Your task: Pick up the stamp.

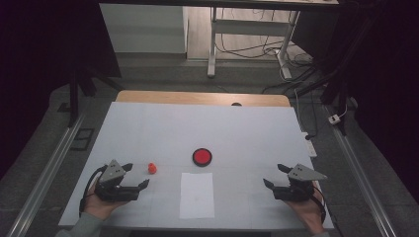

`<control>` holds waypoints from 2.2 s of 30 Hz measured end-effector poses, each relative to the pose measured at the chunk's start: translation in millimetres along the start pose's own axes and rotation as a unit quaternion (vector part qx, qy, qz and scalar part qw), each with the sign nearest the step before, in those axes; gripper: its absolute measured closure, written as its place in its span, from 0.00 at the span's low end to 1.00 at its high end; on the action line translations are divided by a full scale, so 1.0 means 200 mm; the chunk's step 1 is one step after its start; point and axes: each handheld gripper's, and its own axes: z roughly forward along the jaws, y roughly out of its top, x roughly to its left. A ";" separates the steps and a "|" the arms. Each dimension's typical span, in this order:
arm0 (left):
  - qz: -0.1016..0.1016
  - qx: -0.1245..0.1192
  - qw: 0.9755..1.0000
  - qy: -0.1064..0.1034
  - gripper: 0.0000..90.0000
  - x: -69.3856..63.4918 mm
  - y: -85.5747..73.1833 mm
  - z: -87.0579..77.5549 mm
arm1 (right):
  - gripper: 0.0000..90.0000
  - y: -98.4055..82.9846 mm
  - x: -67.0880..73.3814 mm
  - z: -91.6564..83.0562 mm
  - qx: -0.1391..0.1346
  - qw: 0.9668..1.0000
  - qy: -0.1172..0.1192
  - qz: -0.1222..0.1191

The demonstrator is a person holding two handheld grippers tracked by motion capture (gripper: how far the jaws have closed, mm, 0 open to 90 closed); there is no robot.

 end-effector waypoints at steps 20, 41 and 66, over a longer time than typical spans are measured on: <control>0.019 0.001 1.000 -0.009 0.19 -0.03 0.17 0.01 | 0.26 0.00 0.01 0.02 0.004 1.000 0.004 0.007; 0.012 0.040 0.999 -0.014 0.20 0.07 0.26 0.17 | 0.27 0.00 0.02 0.03 0.009 1.000 0.005 0.004; 0.017 0.097 0.995 -0.006 0.37 0.12 0.17 0.31 | 0.27 -0.02 0.03 0.06 0.023 1.000 0.005 0.004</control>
